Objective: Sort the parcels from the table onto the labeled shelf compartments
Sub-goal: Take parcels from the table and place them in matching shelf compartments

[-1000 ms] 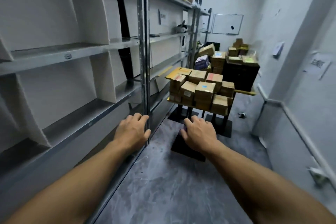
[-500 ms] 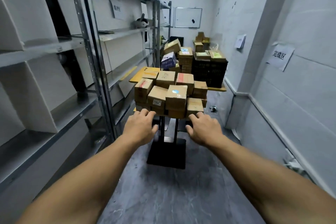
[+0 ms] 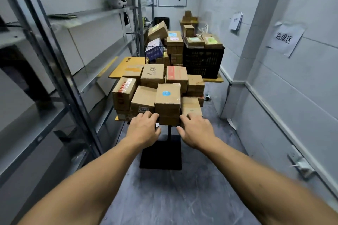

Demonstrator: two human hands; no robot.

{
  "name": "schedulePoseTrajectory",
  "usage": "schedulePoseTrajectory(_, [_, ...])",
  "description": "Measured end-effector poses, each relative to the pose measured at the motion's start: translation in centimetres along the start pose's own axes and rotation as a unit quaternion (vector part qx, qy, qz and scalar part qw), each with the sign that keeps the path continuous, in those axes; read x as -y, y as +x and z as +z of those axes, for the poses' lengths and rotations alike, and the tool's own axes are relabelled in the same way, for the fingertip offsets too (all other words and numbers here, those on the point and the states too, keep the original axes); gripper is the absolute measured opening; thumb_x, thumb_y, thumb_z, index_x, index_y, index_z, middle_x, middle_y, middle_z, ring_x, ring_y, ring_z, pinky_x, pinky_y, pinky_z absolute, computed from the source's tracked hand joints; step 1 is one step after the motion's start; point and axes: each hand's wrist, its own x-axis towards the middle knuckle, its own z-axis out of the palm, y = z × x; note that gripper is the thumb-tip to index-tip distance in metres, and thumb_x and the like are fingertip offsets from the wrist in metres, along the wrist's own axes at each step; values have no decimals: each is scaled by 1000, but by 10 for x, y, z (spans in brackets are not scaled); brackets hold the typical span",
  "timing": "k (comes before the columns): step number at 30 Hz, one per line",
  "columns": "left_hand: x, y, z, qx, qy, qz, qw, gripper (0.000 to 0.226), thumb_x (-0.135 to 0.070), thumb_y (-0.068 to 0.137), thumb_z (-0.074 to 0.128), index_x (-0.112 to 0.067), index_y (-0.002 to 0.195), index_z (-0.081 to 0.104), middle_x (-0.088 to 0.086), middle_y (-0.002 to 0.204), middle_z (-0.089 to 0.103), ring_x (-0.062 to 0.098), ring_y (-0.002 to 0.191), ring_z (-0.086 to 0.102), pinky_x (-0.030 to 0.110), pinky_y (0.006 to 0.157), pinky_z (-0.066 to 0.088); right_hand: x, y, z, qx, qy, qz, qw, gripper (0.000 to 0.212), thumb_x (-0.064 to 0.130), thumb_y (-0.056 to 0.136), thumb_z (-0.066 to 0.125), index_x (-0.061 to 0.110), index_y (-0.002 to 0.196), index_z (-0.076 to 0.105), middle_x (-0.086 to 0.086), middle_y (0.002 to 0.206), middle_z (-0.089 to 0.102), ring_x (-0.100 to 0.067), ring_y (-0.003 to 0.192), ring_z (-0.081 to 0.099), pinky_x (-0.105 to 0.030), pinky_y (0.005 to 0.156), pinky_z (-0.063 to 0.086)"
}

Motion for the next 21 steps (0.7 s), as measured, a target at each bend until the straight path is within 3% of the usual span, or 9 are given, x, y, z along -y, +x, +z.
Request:
schedulePoseTrajectory(7, [28, 93, 41, 48, 1, -27, 998, 51, -54, 91, 47, -33, 137, 39, -2, 133, 51, 21, 119, 48, 41, 98, 41, -51, 94, 48, 63, 39, 17, 997, 41, 53, 96, 42, 26, 126, 49, -6, 121, 57, -32, 112, 56, -46, 83, 44])
schedulePoseTrajectory(12, [38, 153, 75, 62, -5, -62, 996, 53, -56, 92, 44, -34, 140, 38, -2, 136, 51, 21, 121, 47, 40, 101, 40, -86, 172, 80, 76, 82, 16, 994, 45, 55, 96, 41, 28, 132, 47, -6, 120, 57, -30, 110, 57, -40, 75, 43])
schedulePoseTrajectory(17, [42, 201, 99, 50, -31, -117, 991, 49, -53, 94, 37, -32, 138, 41, 0, 134, 51, 23, 118, 47, 40, 98, 38, -100, 231, 102, 97, 167, 48, 980, 52, 53, 100, 40, 32, 147, 36, -8, 131, 51, -29, 117, 52, -42, 92, 47])
schedulePoseTrajectory(21, [48, 211, 122, 70, -20, -135, 988, 39, -53, 92, 39, -35, 125, 43, -1, 125, 53, 23, 111, 49, 39, 93, 38, -94, 239, 121, 125, 245, 87, 957, 55, 51, 101, 44, 32, 151, 32, -7, 135, 47, -30, 123, 49, -41, 99, 46])
